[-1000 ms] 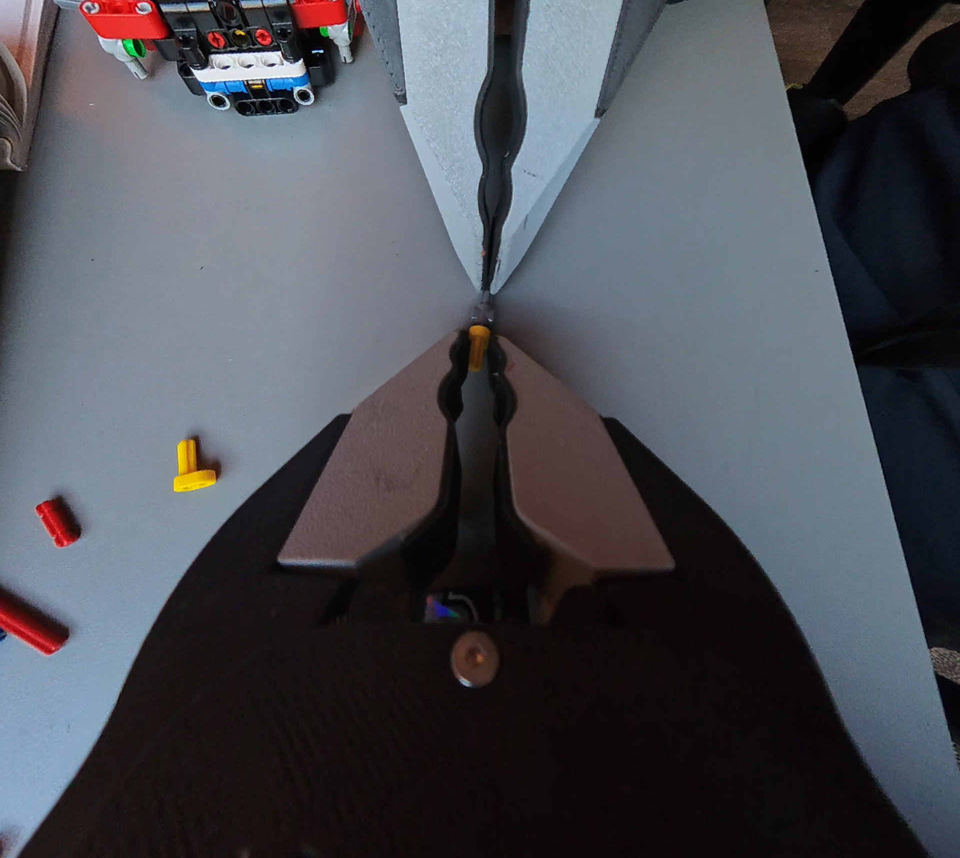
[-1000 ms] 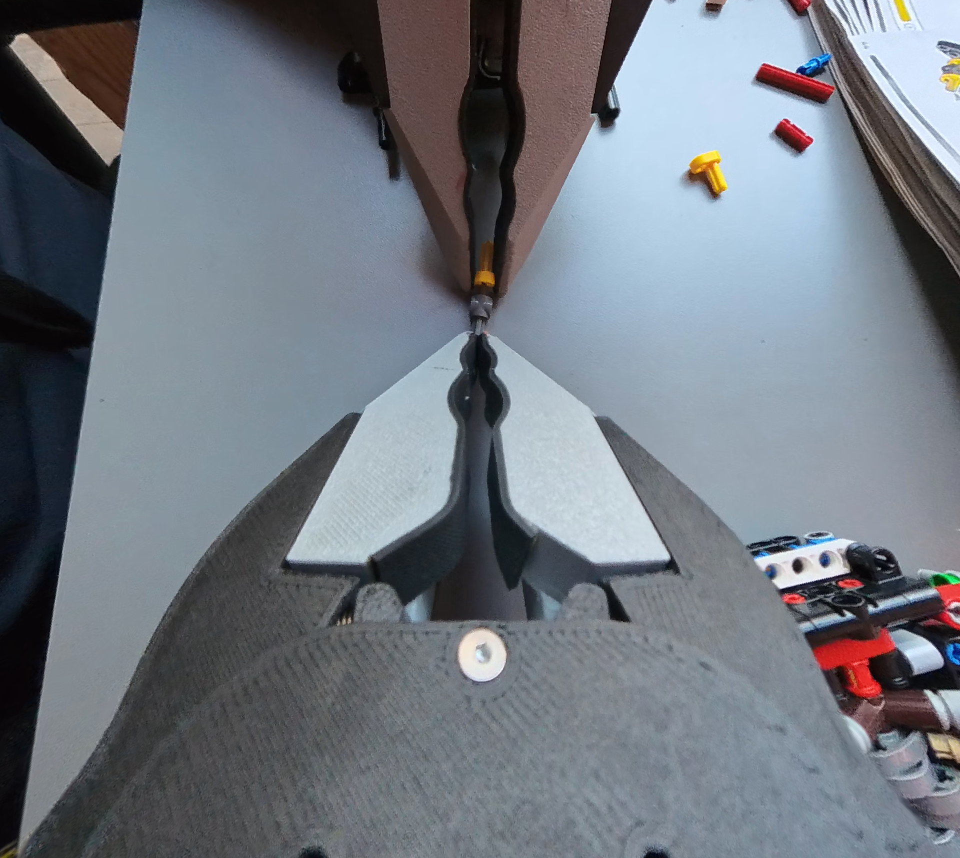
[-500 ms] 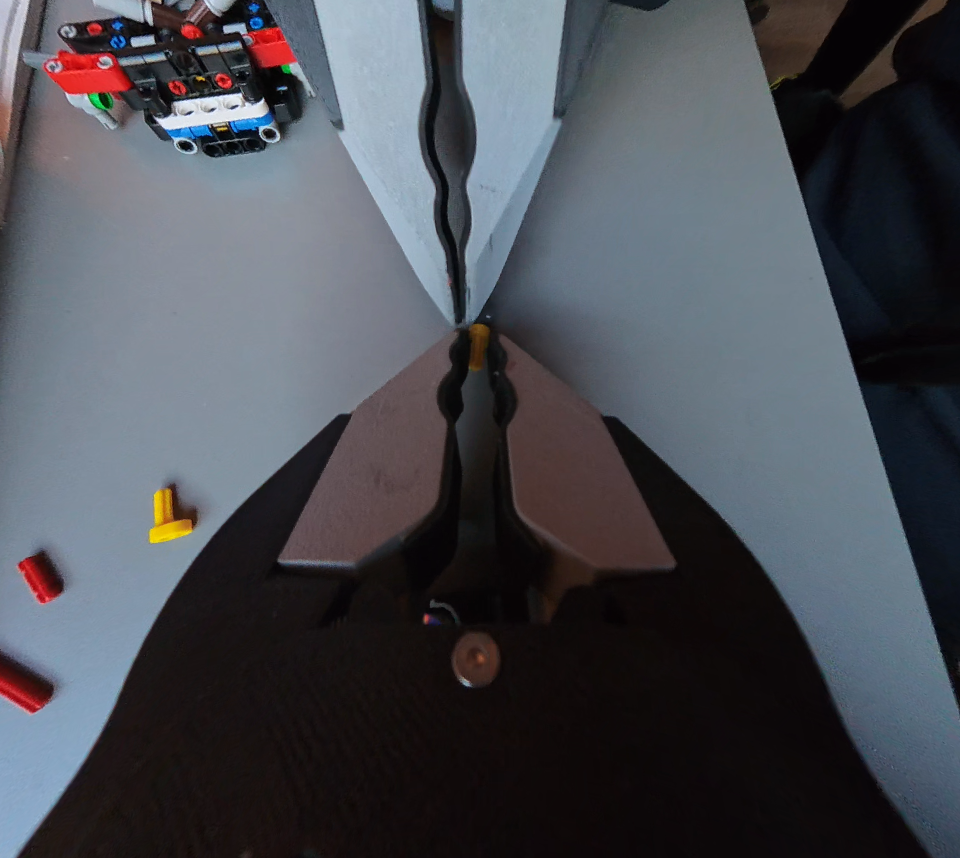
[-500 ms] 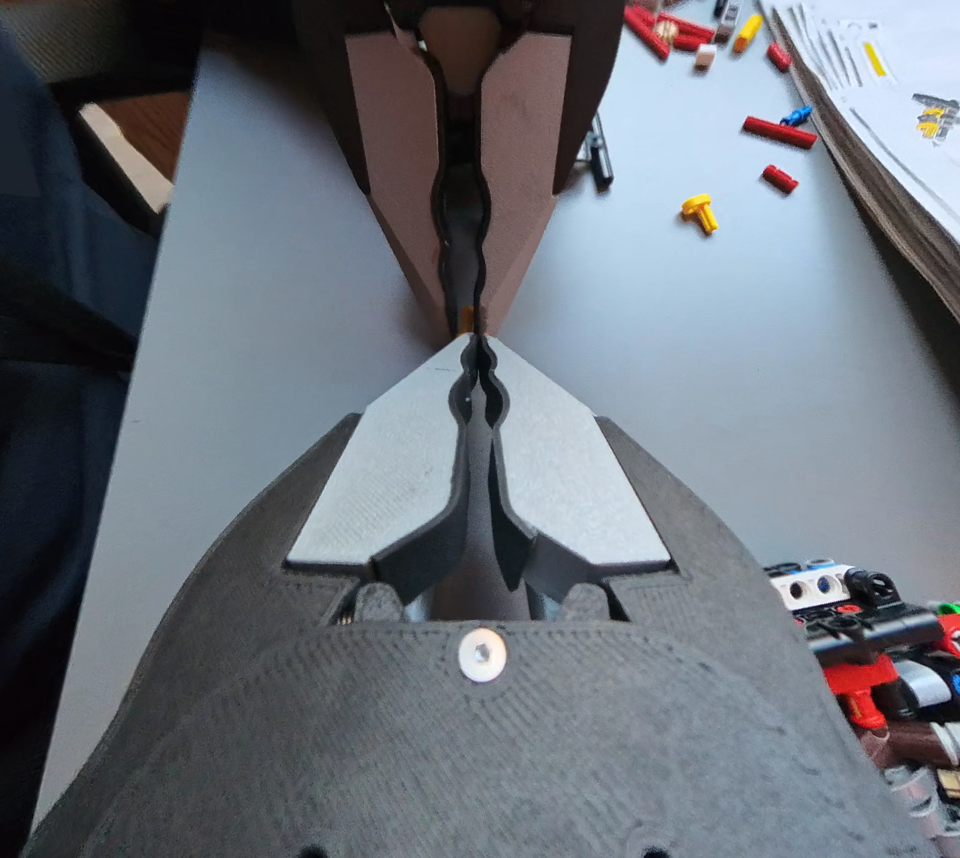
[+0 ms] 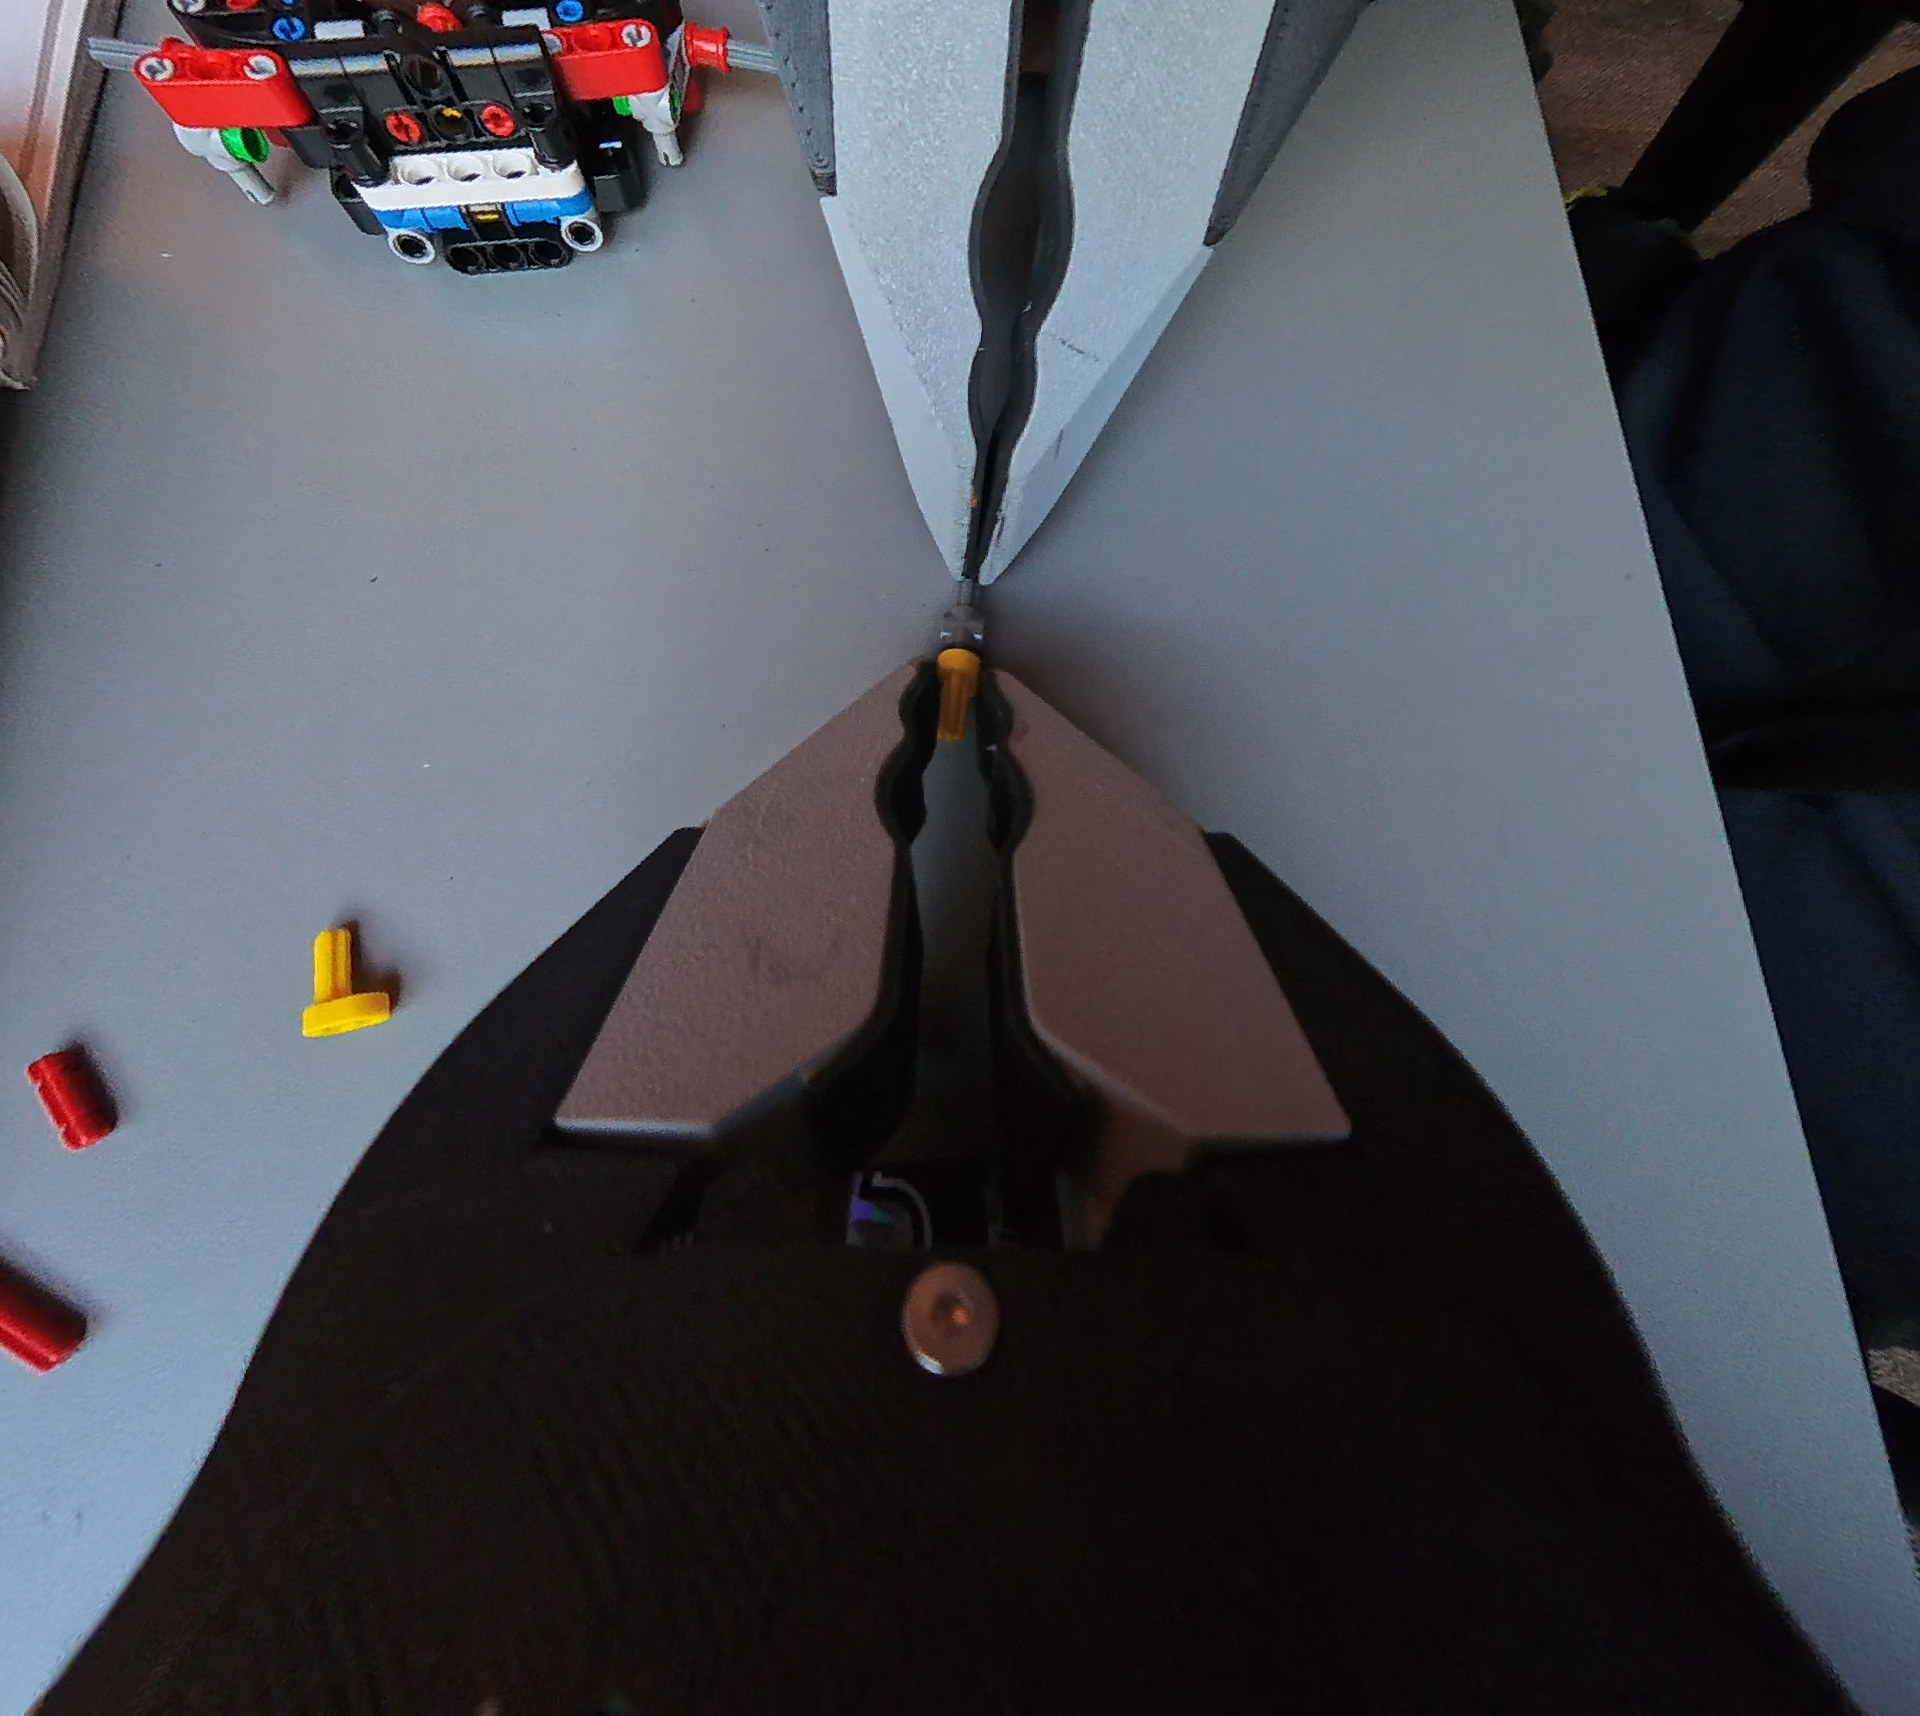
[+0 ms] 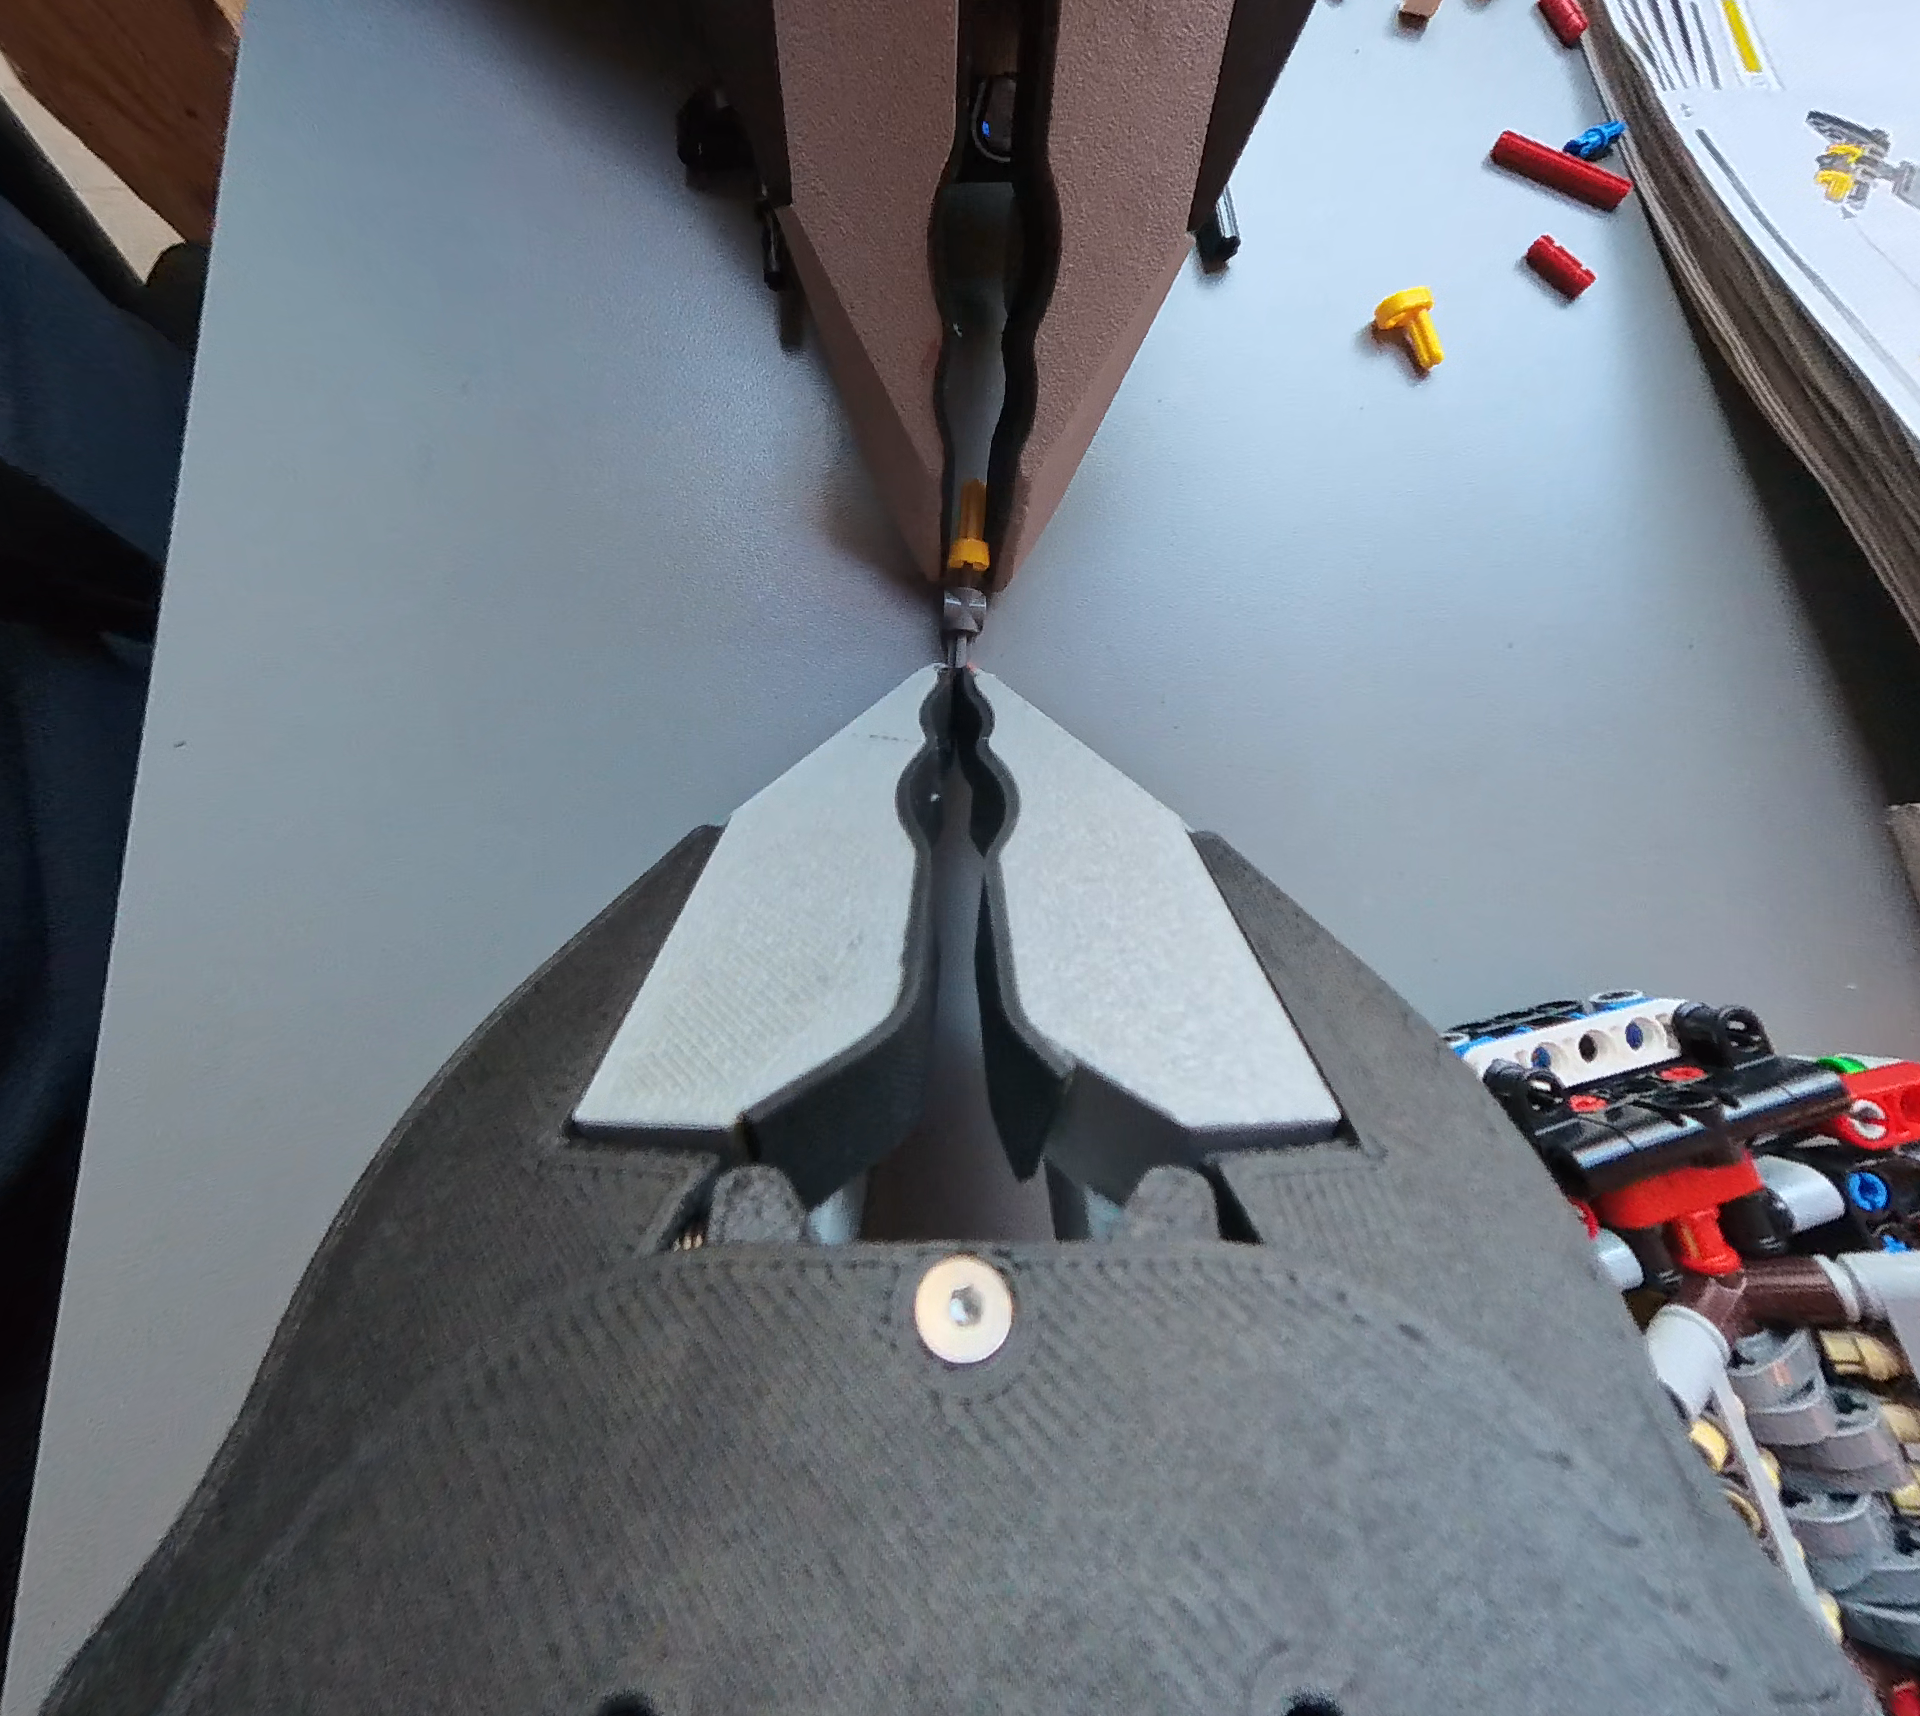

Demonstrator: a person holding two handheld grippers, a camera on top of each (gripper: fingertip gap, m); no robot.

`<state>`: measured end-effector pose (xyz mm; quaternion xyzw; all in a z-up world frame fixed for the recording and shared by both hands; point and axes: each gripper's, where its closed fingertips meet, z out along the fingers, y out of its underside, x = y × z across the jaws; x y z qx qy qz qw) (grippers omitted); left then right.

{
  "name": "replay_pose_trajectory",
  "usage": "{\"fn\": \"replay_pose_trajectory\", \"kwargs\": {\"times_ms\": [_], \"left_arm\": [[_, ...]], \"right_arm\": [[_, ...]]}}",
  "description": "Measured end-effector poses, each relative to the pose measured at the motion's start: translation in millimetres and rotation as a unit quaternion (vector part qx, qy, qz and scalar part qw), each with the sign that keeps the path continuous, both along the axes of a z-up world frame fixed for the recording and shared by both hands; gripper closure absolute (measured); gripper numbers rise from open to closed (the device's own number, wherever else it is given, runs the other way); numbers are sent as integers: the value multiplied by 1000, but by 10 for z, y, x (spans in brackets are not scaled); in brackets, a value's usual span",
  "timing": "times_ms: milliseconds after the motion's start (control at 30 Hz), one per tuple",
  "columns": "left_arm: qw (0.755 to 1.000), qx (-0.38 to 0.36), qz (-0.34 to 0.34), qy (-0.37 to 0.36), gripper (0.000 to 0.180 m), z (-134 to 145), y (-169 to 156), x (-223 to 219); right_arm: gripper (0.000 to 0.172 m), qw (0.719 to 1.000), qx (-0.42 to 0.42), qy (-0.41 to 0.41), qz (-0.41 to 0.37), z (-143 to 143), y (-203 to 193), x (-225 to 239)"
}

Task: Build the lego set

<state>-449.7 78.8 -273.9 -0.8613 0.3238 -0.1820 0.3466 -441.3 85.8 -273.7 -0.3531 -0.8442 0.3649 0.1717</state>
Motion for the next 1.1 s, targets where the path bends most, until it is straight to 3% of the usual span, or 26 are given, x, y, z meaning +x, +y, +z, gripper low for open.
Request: {"fn": "replay_pose_trajectory", "kwargs": {"times_ms": [833,1100], "left_arm": [[1000,-13,12,4,176,-4,29,-13],[999,-18,26,-15,176,13,53,-42]], "right_arm": [[172,1000,5,6,7,20,-51,-68],[172,999,-43,-1,-5,80,8,-108]]}}
